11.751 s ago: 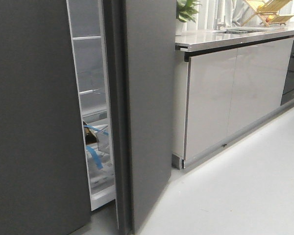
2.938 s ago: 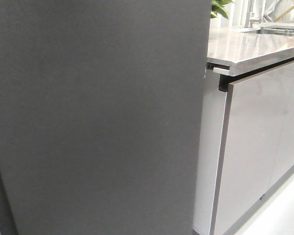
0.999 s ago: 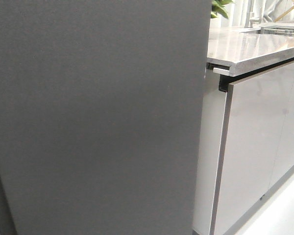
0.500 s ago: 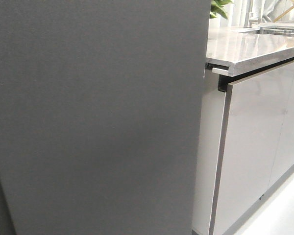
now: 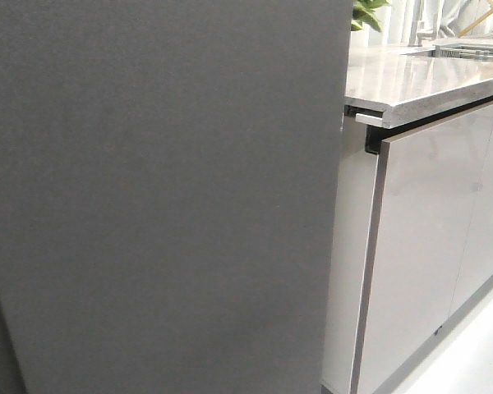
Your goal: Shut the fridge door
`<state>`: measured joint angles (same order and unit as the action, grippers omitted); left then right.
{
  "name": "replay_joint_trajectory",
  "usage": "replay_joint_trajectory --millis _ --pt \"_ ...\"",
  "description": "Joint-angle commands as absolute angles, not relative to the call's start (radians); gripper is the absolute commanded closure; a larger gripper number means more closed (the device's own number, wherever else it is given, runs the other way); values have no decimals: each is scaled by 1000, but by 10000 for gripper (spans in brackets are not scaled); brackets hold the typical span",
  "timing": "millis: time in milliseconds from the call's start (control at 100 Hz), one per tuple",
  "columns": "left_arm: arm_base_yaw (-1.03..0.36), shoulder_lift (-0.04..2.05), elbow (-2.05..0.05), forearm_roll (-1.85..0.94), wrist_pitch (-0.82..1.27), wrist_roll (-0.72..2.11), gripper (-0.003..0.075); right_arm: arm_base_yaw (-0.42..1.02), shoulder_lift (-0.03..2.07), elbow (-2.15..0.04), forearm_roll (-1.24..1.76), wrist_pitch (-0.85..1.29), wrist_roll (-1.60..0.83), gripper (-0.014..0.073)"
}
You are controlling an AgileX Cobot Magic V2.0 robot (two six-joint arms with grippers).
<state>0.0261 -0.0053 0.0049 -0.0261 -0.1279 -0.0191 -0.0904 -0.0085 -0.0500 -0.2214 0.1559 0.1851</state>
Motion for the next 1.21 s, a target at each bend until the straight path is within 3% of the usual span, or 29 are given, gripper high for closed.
replay_joint_trajectory --millis 0,1199 --pt "25 -16 40 -30 -200 -23 740 -97 -27 0 -227 -11 184 638" --pt "25 -16 40 -30 -200 -23 740 -97 -29 35 -197 0 184 638"
